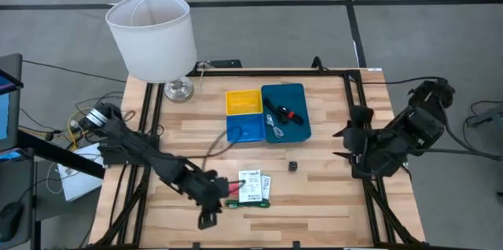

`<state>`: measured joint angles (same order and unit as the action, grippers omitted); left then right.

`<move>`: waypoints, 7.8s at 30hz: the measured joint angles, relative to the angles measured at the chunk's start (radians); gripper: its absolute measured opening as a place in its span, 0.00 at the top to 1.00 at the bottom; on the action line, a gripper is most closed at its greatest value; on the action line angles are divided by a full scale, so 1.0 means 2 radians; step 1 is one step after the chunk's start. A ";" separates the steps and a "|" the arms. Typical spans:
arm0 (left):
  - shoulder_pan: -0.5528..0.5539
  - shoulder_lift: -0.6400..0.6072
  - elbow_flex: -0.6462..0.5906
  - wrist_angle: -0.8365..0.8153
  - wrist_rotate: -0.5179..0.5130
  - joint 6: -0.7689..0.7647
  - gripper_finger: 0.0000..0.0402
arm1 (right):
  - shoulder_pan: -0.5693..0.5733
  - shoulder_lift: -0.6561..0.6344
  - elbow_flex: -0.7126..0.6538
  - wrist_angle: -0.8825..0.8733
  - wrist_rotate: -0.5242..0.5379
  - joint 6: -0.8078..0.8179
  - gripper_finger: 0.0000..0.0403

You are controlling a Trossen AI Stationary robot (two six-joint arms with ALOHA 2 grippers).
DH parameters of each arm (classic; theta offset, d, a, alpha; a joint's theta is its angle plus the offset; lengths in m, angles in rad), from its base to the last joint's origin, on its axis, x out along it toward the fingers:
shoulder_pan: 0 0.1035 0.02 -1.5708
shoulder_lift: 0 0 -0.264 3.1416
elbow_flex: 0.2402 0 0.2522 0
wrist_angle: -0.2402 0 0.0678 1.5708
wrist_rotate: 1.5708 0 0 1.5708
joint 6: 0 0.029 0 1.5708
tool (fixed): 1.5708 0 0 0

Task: Pick and place items into bin
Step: Put the green charger cable in the dark blue bin

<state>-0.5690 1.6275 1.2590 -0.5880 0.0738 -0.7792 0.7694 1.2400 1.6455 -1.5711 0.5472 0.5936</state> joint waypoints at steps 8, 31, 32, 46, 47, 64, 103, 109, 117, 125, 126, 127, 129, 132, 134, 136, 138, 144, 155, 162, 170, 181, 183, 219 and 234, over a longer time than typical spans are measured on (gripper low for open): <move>0.000 0.087 0.034 0.001 0.000 0.039 0.81 | 0.021 -0.006 0.000 0.000 -0.004 0.000 0.44; 0.001 0.144 0.036 -0.015 -0.058 0.039 0.81 | 0.070 -0.005 0.000 0.000 -0.013 0.031 0.44; 0.001 0.145 0.036 -0.014 -0.059 0.039 0.81 | 0.071 -0.005 0.000 0.000 -0.013 0.031 0.44; 0.000 0.146 0.036 -0.018 -0.076 0.057 0.63 | 0.072 -0.005 0.000 0.000 -0.013 0.031 0.44; 0.000 0.146 0.036 -0.018 -0.077 0.058 0.62 | 0.072 -0.005 0.000 0.000 -0.013 0.031 0.44; -0.001 0.198 0.038 -0.011 -0.062 0.039 0.58 | 0.072 -0.005 0.000 0.000 -0.013 0.031 0.44; -0.057 0.203 0.183 -0.138 -0.102 0.074 0.99 | 0.072 -0.005 0.000 0.022 0.006 0.056 0.44; -0.047 0.202 0.295 -0.314 -0.181 0.106 0.99 | 0.072 -0.005 0.000 0.094 0.000 0.061 0.44; -0.039 0.201 0.422 -0.476 -0.343 0.084 0.99 | 0.072 -0.005 0.000 0.193 -0.021 0.043 0.44; -0.009 0.176 0.452 -0.490 -0.540 0.051 0.99 | 0.072 -0.004 0.000 0.272 -0.029 -0.021 0.44; -0.001 0.173 0.452 -0.491 -0.548 0.056 0.99 | 0.072 -0.004 0.000 0.280 -0.028 -0.031 0.44; 0.007 0.170 0.452 -0.490 -0.555 0.059 0.99 | 0.070 -0.004 0.000 0.289 -0.027 -0.040 0.44; 0.024 0.164 0.452 -0.490 -0.563 0.058 0.99 | 0.066 -0.004 0.000 0.306 -0.025 -0.059 0.44; 0.048 0.156 0.452 -0.492 -0.563 0.072 0.99 | 0.058 -0.004 0.000 0.325 0.007 -0.078 0.44; 0.062 0.151 0.452 -0.492 -0.563 0.089 0.99 | 0.051 -0.004 0.000 0.322 0.062 -0.079 0.44; 0.075 0.144 0.452 -0.491 -0.567 0.101 0.99 | 0.043 -0.004 0.000 0.316 0.127 -0.078 0.44; 0.090 0.133 0.452 -0.492 -0.572 0.124 0.99 | 0.035 -0.004 0.000 0.315 0.193 -0.078 0.44; 0.141 0.091 0.452 -0.454 -0.560 0.211 0.99 | 0.001 -0.004 0.000 0.315 0.321 -0.076 0.44; 0.217 0.025 0.452 -0.189 -0.340 0.449 0.99 | -0.121 0.026 0.000 0.378 0.300 -0.097 0.44; 0.230 0.020 0.451 -0.185 -0.258 0.469 0.99 | -0.129 0.064 0.000 0.549 0.300 -0.228 0.44; 0.239 0.011 0.451 -0.190 -0.212 0.506 0.99 | -0.147 0.085 0.000 0.649 0.301 -0.287 0.44; 0.239 -0.009 0.451 -0.187 -0.161 0.504 0.99 | -0.199 0.088 0.000 0.689 0.193 -0.288 0.44; 0.235 -0.009 0.451 -0.187 -0.160 0.504 0.99 | -0.209 0.088 0.000 0.695 0.171 -0.289 0.45; 0.231 -0.002 0.451 -0.181 -0.160 0.474 0.95 | -0.232 0.088 0.000 0.707 0.079 -0.315 0.99; 0.199 -0.004 0.451 -0.297 -0.101 0.427 0.90 | -0.244 0.066 0.027 0.691 0.119 -0.359 1.00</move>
<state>-0.1702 1.6188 2.1605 -1.1817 -0.1287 0.0754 0.2813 1.3718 1.6997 -0.1899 0.7851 -0.1243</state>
